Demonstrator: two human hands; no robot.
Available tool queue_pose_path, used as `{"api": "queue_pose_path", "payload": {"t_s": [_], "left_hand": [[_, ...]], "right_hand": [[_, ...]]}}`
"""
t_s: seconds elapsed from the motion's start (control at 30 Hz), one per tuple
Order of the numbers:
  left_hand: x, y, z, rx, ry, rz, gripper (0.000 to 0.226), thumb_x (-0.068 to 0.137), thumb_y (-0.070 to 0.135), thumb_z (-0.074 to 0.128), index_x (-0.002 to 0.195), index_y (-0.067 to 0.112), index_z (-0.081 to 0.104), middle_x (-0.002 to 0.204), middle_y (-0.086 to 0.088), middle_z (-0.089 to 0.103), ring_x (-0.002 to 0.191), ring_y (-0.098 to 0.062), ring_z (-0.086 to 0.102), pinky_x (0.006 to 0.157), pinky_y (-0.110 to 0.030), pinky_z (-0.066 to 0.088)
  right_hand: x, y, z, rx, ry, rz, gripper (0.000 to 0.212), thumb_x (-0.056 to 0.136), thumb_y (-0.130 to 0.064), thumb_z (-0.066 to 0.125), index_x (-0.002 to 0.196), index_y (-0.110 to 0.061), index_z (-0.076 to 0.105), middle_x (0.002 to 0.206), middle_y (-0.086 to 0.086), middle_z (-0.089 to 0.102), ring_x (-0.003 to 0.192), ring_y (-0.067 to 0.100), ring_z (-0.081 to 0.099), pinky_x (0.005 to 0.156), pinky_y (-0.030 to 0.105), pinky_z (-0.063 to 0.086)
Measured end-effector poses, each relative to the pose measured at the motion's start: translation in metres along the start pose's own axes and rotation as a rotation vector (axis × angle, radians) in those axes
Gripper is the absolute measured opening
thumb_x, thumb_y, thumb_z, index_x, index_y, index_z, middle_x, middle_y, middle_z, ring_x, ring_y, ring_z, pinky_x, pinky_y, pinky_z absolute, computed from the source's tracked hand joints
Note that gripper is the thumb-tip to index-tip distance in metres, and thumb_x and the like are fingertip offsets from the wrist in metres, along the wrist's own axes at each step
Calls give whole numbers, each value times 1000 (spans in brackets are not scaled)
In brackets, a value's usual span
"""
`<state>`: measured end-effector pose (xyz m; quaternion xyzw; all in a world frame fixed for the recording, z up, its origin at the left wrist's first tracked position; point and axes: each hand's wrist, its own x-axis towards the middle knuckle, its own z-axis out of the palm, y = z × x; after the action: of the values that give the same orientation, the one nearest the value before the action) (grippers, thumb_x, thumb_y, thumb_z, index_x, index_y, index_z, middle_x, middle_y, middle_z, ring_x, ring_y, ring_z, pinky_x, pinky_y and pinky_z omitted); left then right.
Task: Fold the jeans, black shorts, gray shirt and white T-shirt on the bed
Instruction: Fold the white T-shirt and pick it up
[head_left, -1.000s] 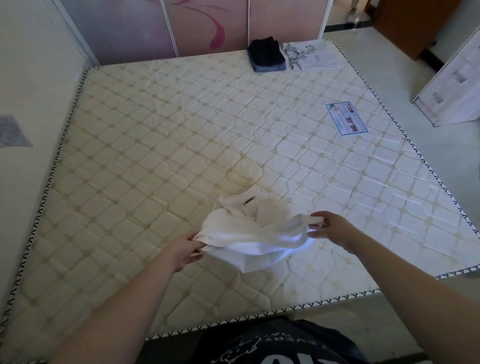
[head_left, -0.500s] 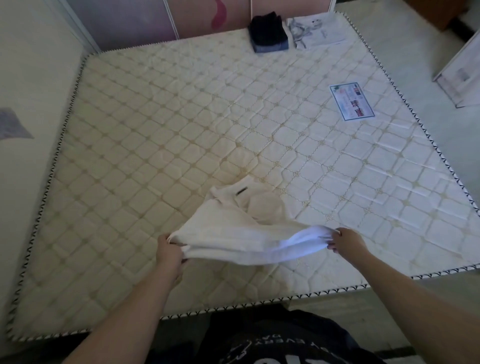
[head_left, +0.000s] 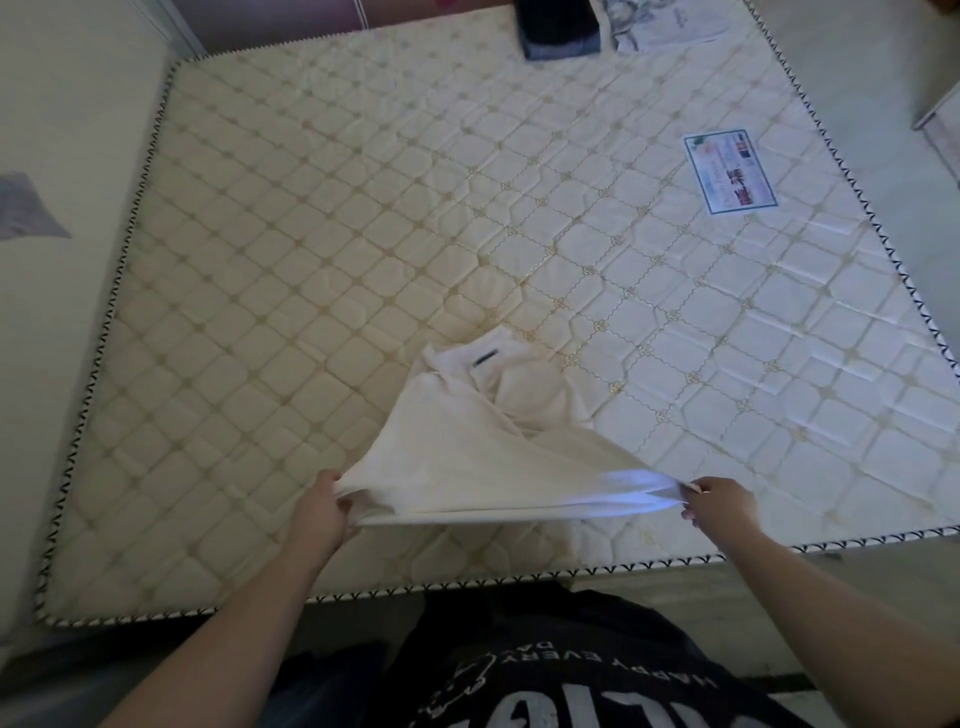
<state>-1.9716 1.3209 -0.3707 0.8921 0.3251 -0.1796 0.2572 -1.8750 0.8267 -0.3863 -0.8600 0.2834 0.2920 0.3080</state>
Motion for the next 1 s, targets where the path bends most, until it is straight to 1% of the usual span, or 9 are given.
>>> {"api": "queue_pose_path", "payload": {"t_s": [0.2, 0.3, 0.43, 0.53, 0.63, 0.73, 0.87, 0.93, 1.0], "left_hand": [[10, -31, -6, -43, 79, -138, 27, 85, -2, 57, 110, 3, 63, 99, -24, 68, 91, -39, 63, 70, -36, 44], [16, -46, -9, -185, -6, -344, 22, 92, 1, 43, 104, 6, 62, 86, -21, 65, 69, -35, 67, 53, -33, 51], [21, -70, -8, -252, -114, -485, 27, 93, -6, 32, 98, -10, 59, 67, -22, 58, 44, -25, 52, 35, -23, 41], [20, -79, -10, -248, -226, -490, 25, 96, -8, 35, 87, -9, 58, 59, -19, 56, 34, -19, 48, 33, -18, 36], [21, -83, -16, -238, -362, -465, 20, 95, -5, 47, 82, -5, 62, 47, -8, 58, 35, -11, 48, 35, -17, 38], [36, -70, -25, -298, -373, -436, 22, 95, -5, 46, 104, -2, 65, 65, -11, 65, 49, -15, 56, 44, -21, 48], [83, -4, -49, -489, -286, -313, 38, 98, -1, 36, 121, 21, 55, 86, -16, 67, 59, -21, 62, 51, -26, 54], [115, 37, -67, -510, -251, -250, 40, 97, -2, 32, 118, 11, 63, 86, -15, 68, 51, -14, 64, 48, -22, 50], [149, 78, -97, -526, -175, -186, 36, 97, 1, 32, 112, 5, 65, 99, -21, 69, 54, -14, 64, 48, -22, 48]], "right_hand": [[12, -2, 0, 131, 78, 127, 17, 91, 5, 45, 100, 10, 59, 78, 28, 67, 67, 37, 67, 64, 41, 51], [10, 6, -1, 73, 62, 117, 25, 91, 5, 44, 111, 0, 58, 75, 24, 70, 52, 24, 64, 50, 25, 49], [0, 23, -1, -216, -54, 82, 49, 77, 6, 74, 122, -10, 64, 103, 14, 72, 87, 27, 70, 71, 27, 53], [-8, 33, 11, 70, -136, 208, 45, 77, 16, 70, 117, -3, 66, 105, 16, 66, 82, 28, 65, 65, 27, 57], [-15, 34, 23, 399, -203, 364, 35, 82, 17, 63, 113, 1, 66, 105, 17, 65, 84, 25, 65, 82, 31, 56], [-13, 13, 38, 371, -212, 337, 34, 86, 18, 55, 115, 5, 64, 91, 16, 65, 78, 26, 62, 72, 33, 56], [15, -73, 49, 329, 36, 148, 32, 86, 6, 56, 114, -1, 70, 78, 16, 63, 64, 26, 53, 63, 30, 42], [36, -137, 39, 389, 116, 55, 30, 87, -2, 56, 111, -9, 71, 78, 14, 64, 57, 23, 48, 54, 26, 40], [57, -204, 15, 423, 210, -54, 26, 88, -11, 59, 110, -14, 71, 94, 14, 71, 71, 26, 59, 64, 29, 47]]}}
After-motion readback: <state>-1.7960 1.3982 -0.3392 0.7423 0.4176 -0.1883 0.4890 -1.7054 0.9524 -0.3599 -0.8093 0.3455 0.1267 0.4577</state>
